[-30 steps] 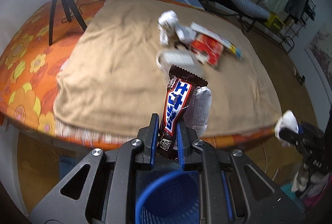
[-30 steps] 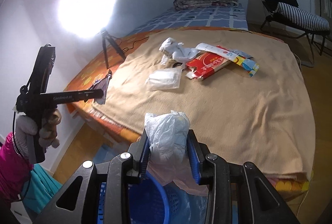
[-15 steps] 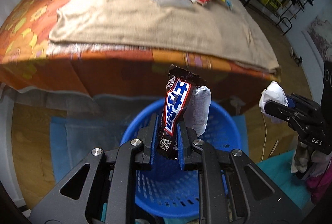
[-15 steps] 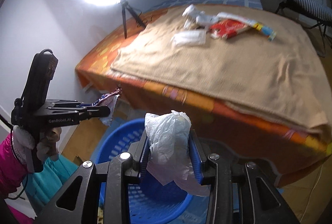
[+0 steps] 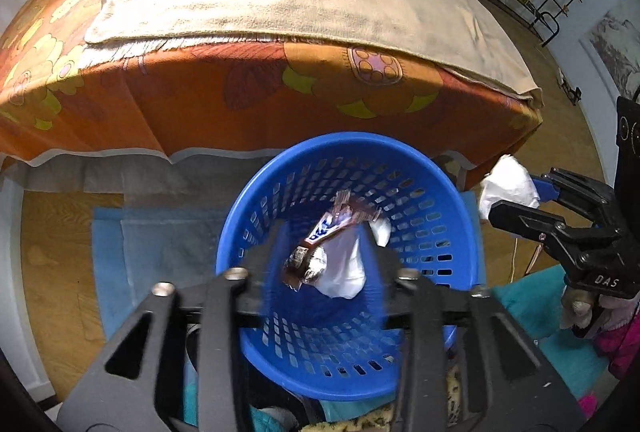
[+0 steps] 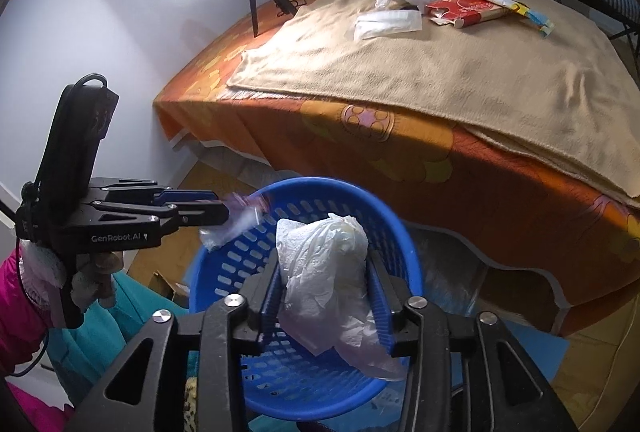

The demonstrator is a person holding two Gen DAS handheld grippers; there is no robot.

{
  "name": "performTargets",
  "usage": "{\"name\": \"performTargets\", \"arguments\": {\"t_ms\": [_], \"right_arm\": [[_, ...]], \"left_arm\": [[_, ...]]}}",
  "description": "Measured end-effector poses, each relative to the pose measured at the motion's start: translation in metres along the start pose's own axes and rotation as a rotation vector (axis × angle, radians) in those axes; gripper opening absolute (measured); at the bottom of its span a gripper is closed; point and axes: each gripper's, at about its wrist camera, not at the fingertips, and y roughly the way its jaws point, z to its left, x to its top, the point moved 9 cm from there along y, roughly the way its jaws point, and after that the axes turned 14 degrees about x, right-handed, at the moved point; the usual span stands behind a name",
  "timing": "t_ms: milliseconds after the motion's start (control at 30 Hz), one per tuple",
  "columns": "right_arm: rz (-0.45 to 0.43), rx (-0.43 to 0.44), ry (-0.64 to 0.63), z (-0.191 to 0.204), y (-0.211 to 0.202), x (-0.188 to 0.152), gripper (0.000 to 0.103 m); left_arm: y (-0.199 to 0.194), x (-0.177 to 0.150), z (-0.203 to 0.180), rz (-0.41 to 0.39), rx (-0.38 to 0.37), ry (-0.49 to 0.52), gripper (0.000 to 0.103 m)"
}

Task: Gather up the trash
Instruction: 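Carry both items to the blue basket and open both tools to drop them, then grasp the white plastic bag with the left tool while the right tool grasps the white-yellow packet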

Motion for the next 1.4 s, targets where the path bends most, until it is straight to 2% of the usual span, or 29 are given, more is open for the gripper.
{"name": "performTargets", "arguments": {"t_ms": [133, 233, 400, 500, 533, 667, 733, 800, 1100, 1400], "right_arm": [[-0.018, -0.017, -0.014, 0.002, -0.002, 0.003, 0.077], [-0.029, -0.028, -0.015, 0.002, -0.004, 0.005, 0.086], [-0.03, -0.042, 0.004, -0.003, -0.003, 0.006, 0.087], [-0.035, -0.049, 0.021, -0.007, -0.004, 0.009, 0.087], [-0.038, -0.049, 0.025, -0.008, -0.005, 0.01, 0.087], [-0.056, -0.054, 0.032, -0.009, -0.007, 0.019, 0.087], [-0.069, -0.057, 0.034, -0.01, -0.009, 0.024, 0.097], [-0.099, -0.064, 0.035, -0.011, -0.013, 0.032, 0.101], [-0.152, -0.084, 0.06, -0.025, -0.026, 0.061, 0.103], [-0.193, -0.095, 0.084, -0.044, -0.034, 0.097, 0.103]], "left_arm": [[-0.001, -0.001, 0.001, -0.007, 0.008, 0.004, 0.053], [0.0, 0.0, 0.003, -0.004, 0.013, -0.003, 0.053], [0.002, 0.004, 0.008, -0.002, 0.016, -0.019, 0.054], [0.002, 0.009, 0.009, -0.012, 0.018, -0.026, 0.067], [0.001, 0.011, 0.009, -0.018, 0.02, -0.028, 0.068], [-0.001, 0.02, 0.009, -0.027, 0.023, -0.03, 0.068], [-0.002, 0.026, 0.009, -0.032, 0.022, -0.031, 0.068], [-0.004, 0.033, 0.009, -0.038, 0.025, -0.031, 0.068], [-0.012, 0.072, 0.018, -0.081, 0.017, -0.068, 0.068], [-0.023, 0.131, 0.027, -0.157, 0.037, -0.085, 0.068]]}}
